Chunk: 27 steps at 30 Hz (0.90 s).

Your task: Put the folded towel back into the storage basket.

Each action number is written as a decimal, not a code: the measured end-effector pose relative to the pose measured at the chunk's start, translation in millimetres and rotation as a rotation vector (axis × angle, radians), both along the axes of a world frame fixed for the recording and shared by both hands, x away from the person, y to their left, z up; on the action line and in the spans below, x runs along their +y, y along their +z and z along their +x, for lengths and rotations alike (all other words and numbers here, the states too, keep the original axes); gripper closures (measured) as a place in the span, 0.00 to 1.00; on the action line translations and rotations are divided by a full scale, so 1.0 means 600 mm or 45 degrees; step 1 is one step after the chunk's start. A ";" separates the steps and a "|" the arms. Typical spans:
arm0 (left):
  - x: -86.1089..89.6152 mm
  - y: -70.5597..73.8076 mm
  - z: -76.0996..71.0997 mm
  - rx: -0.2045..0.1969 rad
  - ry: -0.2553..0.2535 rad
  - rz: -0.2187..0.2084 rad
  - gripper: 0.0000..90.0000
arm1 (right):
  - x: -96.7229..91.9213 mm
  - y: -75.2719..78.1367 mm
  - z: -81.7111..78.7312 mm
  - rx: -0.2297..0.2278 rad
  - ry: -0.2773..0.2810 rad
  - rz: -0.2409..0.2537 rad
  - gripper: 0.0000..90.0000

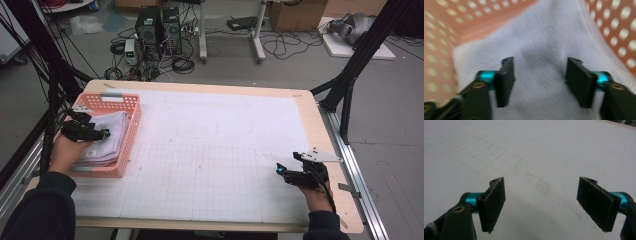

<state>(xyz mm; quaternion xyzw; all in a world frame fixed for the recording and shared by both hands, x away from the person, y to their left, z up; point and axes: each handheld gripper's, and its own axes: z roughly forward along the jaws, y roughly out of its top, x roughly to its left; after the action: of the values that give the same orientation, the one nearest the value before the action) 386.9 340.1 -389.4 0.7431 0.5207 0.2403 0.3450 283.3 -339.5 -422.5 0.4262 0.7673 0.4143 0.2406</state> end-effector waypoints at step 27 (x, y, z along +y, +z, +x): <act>-0.242 0.027 -0.113 -0.554 -0.467 -0.537 0.19 | 0.012 -0.001 0.004 -0.015 0.025 0.019 0.24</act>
<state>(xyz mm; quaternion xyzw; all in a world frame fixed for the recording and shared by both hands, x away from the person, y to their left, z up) 319.2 195.1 -373.2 0.6679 0.3312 0.2143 0.6311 285.6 -332.2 -422.9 0.4178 0.7670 0.4249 0.2380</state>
